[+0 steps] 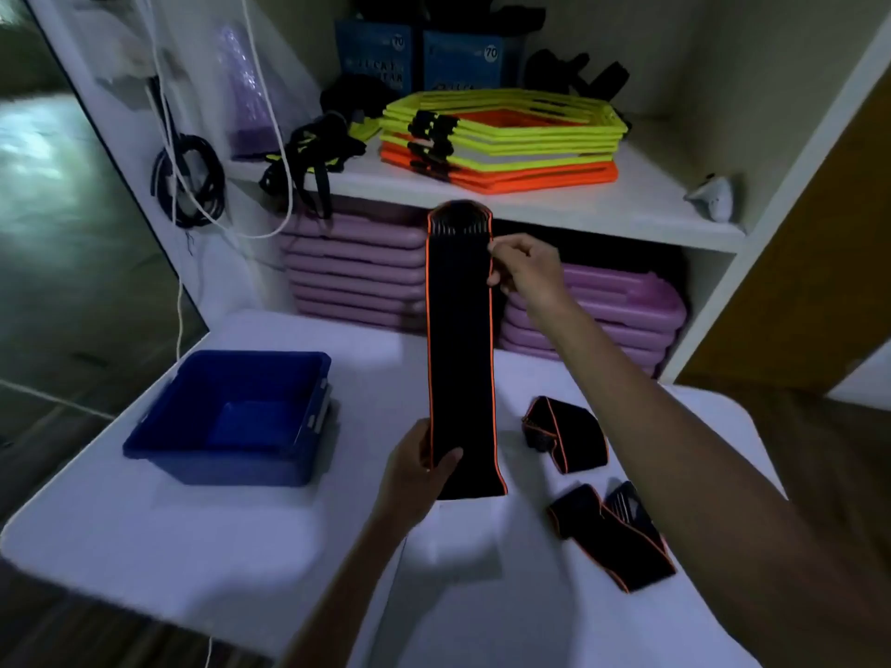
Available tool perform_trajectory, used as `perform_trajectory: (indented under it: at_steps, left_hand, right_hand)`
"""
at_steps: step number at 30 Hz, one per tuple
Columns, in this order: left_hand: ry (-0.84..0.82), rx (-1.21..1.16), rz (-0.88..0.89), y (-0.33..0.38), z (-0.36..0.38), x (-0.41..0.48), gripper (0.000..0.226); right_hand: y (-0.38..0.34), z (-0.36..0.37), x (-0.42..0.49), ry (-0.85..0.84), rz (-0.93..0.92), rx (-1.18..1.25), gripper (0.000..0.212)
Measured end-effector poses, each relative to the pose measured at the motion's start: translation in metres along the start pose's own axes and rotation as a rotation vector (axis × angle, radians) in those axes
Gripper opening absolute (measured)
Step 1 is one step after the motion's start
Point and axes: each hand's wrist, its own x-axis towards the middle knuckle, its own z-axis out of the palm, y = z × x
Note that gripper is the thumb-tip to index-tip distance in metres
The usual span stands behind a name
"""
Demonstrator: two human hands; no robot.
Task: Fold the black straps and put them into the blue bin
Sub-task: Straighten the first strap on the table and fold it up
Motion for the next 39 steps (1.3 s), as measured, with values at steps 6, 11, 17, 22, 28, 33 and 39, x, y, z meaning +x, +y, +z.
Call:
perform_trajectory:
  at_steps: [6, 11, 17, 22, 28, 33, 39]
  left_hand:
    - [-0.060, -0.050, -0.223, -0.079, 0.015, -0.087, 0.024]
    - [-0.128, 0.135, -0.341, -0.120, 0.020, -0.129, 0.028]
    - [-0.141, 0.342, -0.242, -0.128, 0.018, -0.133, 0.036]
    - [-0.098, 0.534, -0.064, -0.120, 0.016, -0.111, 0.061]
    - [-0.402, 0.972, 0.190, -0.122, 0.013, -0.074, 0.060]
    - [-0.525, 1.196, 0.248, -0.136, 0.009, -0.070, 0.057]
    - [-0.373, 1.076, 0.245, -0.127, 0.020, -0.067, 0.052]
  right_hand:
    - [0.138, -0.014, -0.054, -0.012, 0.343, -0.107, 0.010]
    - [0.211, -0.020, -0.102, 0.026, 0.567, -0.083, 0.007]
    - [0.237, -0.024, -0.132, 0.197, 0.690, -0.054, 0.020]
    - [0.238, -0.020, -0.171, -0.023, 0.397, -0.479, 0.025]
    - [0.261, -0.029, -0.217, -0.427, 0.074, -1.095, 0.056]
    - [0.274, -0.032, -0.232, -0.535, -0.010, -1.227, 0.062]
    - [0.262, -0.046, -0.249, -0.373, -0.064, -0.904, 0.052]
